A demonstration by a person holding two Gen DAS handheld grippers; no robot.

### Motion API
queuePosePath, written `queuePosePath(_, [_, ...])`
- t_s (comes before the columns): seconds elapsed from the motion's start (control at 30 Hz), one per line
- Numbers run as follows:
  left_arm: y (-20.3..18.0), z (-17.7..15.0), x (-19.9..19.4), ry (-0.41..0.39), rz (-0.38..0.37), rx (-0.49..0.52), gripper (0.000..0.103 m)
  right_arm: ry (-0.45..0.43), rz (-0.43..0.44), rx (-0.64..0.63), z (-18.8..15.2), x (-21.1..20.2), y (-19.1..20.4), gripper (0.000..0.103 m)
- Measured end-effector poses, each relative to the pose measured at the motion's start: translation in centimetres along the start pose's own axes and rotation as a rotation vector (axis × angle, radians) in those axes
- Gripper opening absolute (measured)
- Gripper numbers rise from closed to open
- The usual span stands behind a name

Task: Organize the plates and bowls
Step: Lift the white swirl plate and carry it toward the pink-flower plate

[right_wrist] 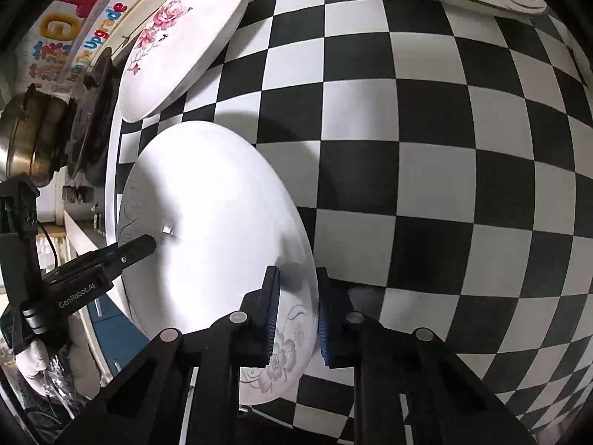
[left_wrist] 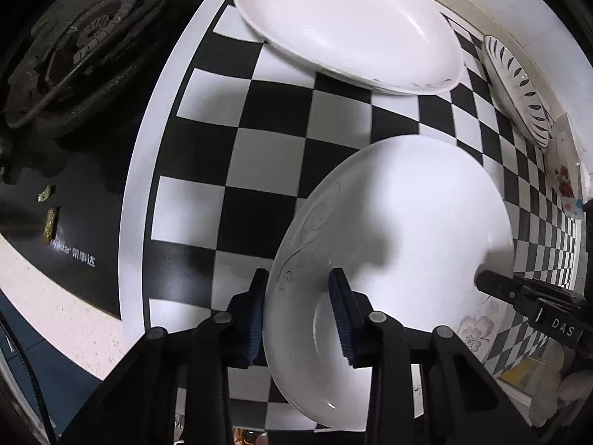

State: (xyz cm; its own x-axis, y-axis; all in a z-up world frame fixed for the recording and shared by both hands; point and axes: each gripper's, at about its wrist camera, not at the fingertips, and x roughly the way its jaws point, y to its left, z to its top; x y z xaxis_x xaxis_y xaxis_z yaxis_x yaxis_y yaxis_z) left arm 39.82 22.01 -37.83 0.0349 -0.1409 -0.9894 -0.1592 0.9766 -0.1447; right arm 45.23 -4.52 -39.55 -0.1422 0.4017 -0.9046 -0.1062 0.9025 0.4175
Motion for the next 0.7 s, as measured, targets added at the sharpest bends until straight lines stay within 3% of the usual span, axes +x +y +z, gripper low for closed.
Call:
queuePosePath(0.27, [-4.8,-0.8,-2.5,-0.026,-0.013,0.053,0.025,-0.047,0.003,0.025,-1.5,-3.9,-4.0,0.020])
queuePosePath(0.7, [-13.9,-1.6,-0.3,-0.006,-0.055,0.183,0.025,-0.106,-0.028,0.149,-4.1,-9.9,-15.1,0.020])
